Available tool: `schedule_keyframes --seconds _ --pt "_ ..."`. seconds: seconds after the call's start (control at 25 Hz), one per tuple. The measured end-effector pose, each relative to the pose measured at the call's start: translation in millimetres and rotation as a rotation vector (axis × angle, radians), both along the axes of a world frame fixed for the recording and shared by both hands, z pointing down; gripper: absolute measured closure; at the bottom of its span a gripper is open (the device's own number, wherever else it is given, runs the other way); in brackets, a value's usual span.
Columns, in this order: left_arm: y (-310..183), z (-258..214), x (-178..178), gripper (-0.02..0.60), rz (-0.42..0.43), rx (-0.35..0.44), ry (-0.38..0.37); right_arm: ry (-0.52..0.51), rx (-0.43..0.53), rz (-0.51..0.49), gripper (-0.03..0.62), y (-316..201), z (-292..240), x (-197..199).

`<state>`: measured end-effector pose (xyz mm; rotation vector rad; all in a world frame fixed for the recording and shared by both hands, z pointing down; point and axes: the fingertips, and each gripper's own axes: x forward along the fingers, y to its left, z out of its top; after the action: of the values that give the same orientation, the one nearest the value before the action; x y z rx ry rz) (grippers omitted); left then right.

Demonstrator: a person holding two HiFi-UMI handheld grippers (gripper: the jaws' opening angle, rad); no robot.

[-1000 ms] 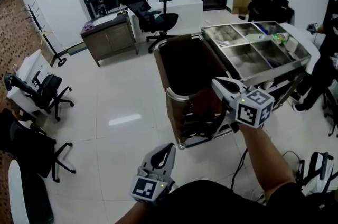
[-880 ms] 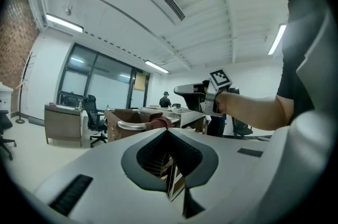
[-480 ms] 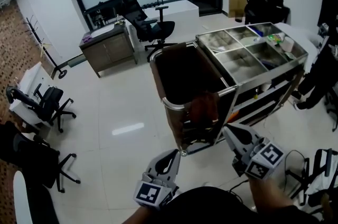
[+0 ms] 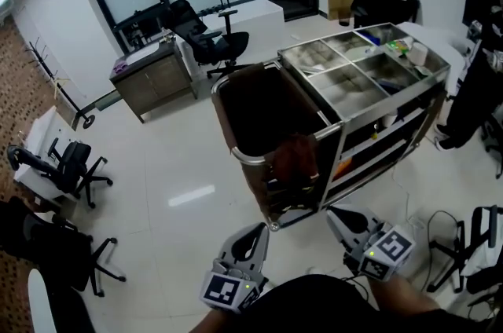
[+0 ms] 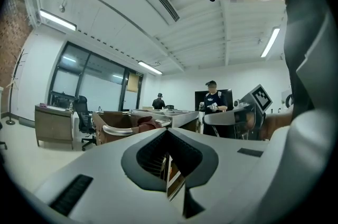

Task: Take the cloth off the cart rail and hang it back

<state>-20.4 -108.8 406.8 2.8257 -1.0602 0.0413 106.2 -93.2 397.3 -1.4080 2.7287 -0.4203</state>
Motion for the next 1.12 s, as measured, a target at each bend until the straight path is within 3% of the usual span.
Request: schedule_keyframes --seconds 0.2,0.32,0.8,1.12 --pt "6 6 8 0.583 0.016 -0.015 -0.006 0.040 -0.062 -0.014 0.589 8 36 -12" --pt "8 12 13 0.583 0.022 -0.032 -0.004 0.011 -0.067 -0.042 0.589 8 39 -22" --pt "10 13 11 0.583 0.027 -0.021 -0.017 0.094 -0.058 -0.066 0.589 4 40 -31" --pt "14 10 12 0.583 0.031 -0.017 -0.008 0.034 -0.081 -0.066 0.589 4 39 -32"
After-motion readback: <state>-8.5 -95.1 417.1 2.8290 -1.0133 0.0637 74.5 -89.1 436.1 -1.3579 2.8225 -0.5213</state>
